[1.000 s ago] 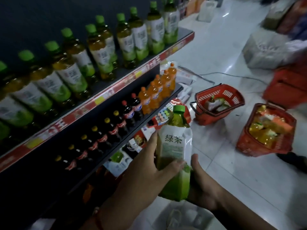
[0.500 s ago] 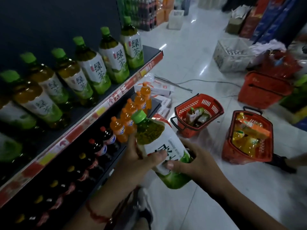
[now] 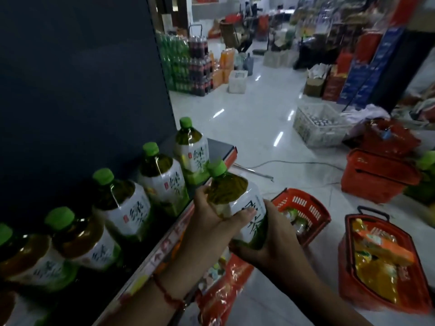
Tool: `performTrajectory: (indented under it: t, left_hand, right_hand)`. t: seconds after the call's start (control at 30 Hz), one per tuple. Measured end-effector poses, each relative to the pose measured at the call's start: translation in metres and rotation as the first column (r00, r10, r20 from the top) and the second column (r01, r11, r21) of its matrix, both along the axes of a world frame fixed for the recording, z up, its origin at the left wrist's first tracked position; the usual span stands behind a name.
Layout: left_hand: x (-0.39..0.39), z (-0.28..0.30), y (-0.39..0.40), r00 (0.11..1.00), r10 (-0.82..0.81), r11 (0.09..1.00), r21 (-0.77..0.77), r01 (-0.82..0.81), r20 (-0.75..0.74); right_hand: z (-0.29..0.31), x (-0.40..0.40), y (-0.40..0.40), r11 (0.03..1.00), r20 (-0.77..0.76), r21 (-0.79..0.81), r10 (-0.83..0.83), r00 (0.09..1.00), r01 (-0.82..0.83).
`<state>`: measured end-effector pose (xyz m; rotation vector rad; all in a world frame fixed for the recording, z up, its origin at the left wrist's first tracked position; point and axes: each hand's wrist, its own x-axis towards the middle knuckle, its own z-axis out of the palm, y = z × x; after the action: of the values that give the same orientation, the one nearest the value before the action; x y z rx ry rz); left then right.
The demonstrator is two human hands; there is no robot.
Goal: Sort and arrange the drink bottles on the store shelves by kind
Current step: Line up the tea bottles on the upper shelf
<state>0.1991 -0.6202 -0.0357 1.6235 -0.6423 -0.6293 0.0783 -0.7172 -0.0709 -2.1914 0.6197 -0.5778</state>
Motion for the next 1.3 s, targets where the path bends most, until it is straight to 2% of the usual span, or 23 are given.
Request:
performTrajectory:
  t: [0.1, 0.2, 0.27, 0.33, 0.43, 0.5, 0.53, 0.57, 0.67, 0.8, 0.97, 1.3]
  left_hand:
    - [0.025, 0.016, -0.032, 0.993, -0.009, 0.999, 0.051, 0.003, 0.119]
    - [0.041, 0.026, -0.061, 0.959, -0.076, 0.991, 0.124, 0.043, 0.274]
    - [0.051, 0.032, -0.079, 0.911, -0.08, 0.984, 0.18, 0.006, 0.406]
    - [0.063, 0.038, -0.096, 0.808, -0.034, 0.961, 0.241, -0.135, 0.589]
    - [0.084, 0.048, -0.117, 0.543, 0.038, 0.883, 0.226, -0.411, 0.839]
    - [0.099, 0.049, -0.127, 0.353, 0.044, 0.794, 0.182, -0.58, 0.935]
    - [0.106, 0.048, -0.132, 0.298, 0.02, 0.734, 0.188, -0.652, 0.955]
    - [0.114, 0.047, -0.136, 0.278, -0.012, 0.67, 0.214, -0.711, 0.961]
    - [0.13, 0.039, -0.145, 0.297, -0.077, 0.512, 0.294, -0.807, 0.952]
    - [0.137, 0.023, -0.152, 0.354, -0.124, 0.394, 0.373, -0.84, 0.927]
    - [0.136, 0.02, -0.155, 0.399, -0.074, 0.379, 0.396, -0.836, 0.914]
    - [0.137, 0.015, -0.161, 0.368, -0.008, 0.366, 0.346, -0.864, 0.93]
  right_hand:
    - [0.009, 0.03, -0.039, 0.984, 0.163, 0.156, 0.064, 0.985, -0.09]
    - [0.006, 0.056, -0.085, 0.98, 0.161, 0.172, 0.075, 0.984, -0.103]
    - [0.003, 0.073, -0.117, 0.972, 0.17, 0.193, 0.102, 0.98, -0.135]
    - [0.005, 0.093, -0.149, 0.966, 0.175, 0.188, 0.144, 0.974, -0.177]
    - [0.006, 0.125, -0.193, 0.948, 0.171, 0.185, 0.227, 0.959, -0.258]
    - [0.002, 0.151, -0.217, 0.932, 0.176, 0.207, 0.265, 0.948, -0.299]
    - [0.0, 0.165, -0.227, 0.926, 0.177, 0.205, 0.285, 0.942, -0.318]
    - [-0.001, 0.18, -0.235, 0.919, 0.182, 0.202, 0.304, 0.935, -0.338]
    - [-0.008, 0.223, -0.256, 0.89, 0.201, 0.224, 0.356, 0.913, -0.397]
    - [-0.017, 0.262, -0.264, 0.843, 0.204, 0.264, 0.426, 0.882, -0.468]
    - [-0.031, 0.278, -0.264, 0.794, 0.179, 0.318, 0.486, 0.855, -0.518]
    - [-0.054, 0.294, -0.275, 0.807, 0.169, 0.269, 0.498, 0.851, -0.526]
